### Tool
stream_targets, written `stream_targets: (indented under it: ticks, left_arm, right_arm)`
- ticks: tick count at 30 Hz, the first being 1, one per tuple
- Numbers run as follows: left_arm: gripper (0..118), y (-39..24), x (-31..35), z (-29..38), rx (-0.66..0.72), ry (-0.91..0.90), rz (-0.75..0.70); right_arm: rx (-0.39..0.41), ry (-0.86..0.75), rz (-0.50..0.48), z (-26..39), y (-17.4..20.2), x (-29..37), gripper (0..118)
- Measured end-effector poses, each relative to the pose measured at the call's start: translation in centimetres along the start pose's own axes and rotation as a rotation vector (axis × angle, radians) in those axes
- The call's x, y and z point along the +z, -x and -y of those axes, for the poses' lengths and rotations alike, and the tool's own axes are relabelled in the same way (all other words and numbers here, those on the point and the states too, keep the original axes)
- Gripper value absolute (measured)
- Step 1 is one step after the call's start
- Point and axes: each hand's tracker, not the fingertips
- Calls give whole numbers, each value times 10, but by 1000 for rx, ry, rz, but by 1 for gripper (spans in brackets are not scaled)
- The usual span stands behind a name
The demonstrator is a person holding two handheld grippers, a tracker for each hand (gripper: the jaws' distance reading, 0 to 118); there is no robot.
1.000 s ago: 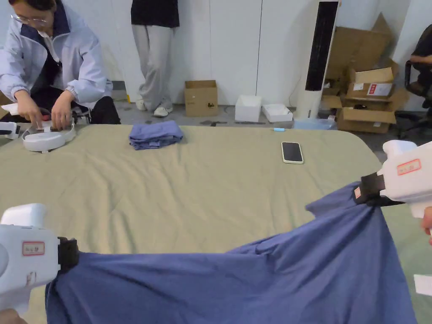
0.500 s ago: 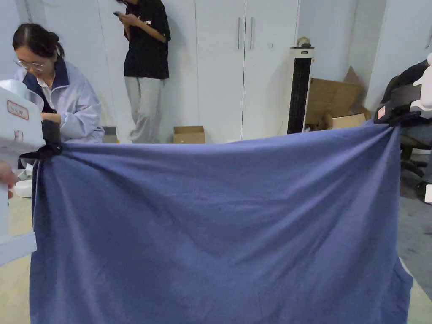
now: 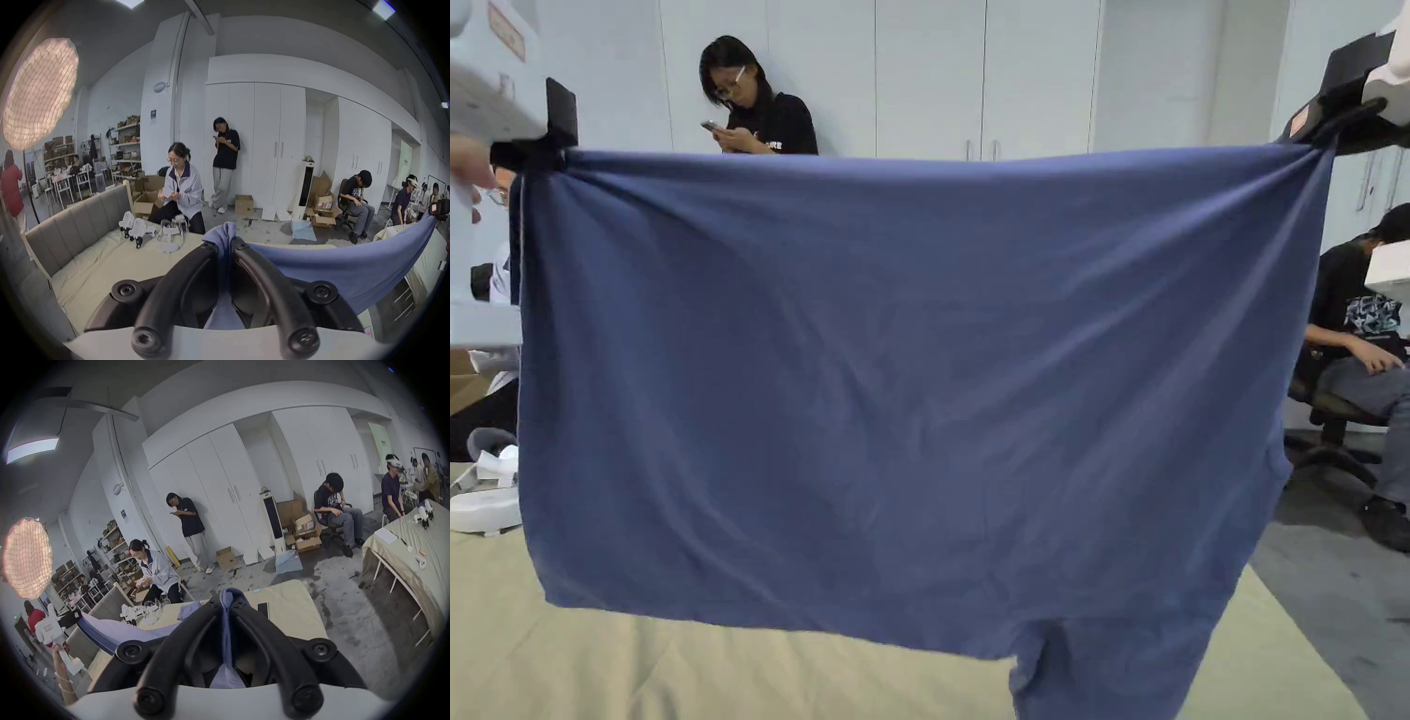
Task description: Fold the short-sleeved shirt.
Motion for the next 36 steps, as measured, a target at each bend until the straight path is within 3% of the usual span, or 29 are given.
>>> stream_targets:
  ticks: [5,9,13,15,18,25,28,32,33,35,36]
  left_arm:
    - [7,-4,-14,-10,-46,-50,-11]
    - [7,-6,-50,22,-35,-48,13]
    - [7,-16,-105,92,-100,126,-14]
    - [7,-18,-126,137,-31,187,9]
    - [7,-24,-159,210,-48,306,-1]
    - [7,-24,-199,381,-16,599,-22]
    - [7,-21,-197,423,-9,673,-53]
    - [7,-11,-176,452,47,719,-36]
    - [7,-9,-164,458,37,722,-43]
    - [7,-1,-138,464,26,719,-30]
    - [7,3,-120,468,14,708,-15]
  right_arm:
    - [17,-30,7,-14,2,-2,2]
    - [73,4,38,8,-8,-27,2]
    - [51,114,88,59,-37,-81,2]
    - [64,177,127,93,-53,-111,2]
    - [86,297,187,162,-68,-138,2]
    - [-88,456,236,305,-144,-204,2]
    - [-111,540,271,354,-166,-211,2]
    - [-121,570,298,398,-183,-188,2]
    - [-148,572,296,406,-186,-176,2]
    - [-291,496,248,422,-190,-138,2]
    - [-294,513,217,430,-190,-121,2]
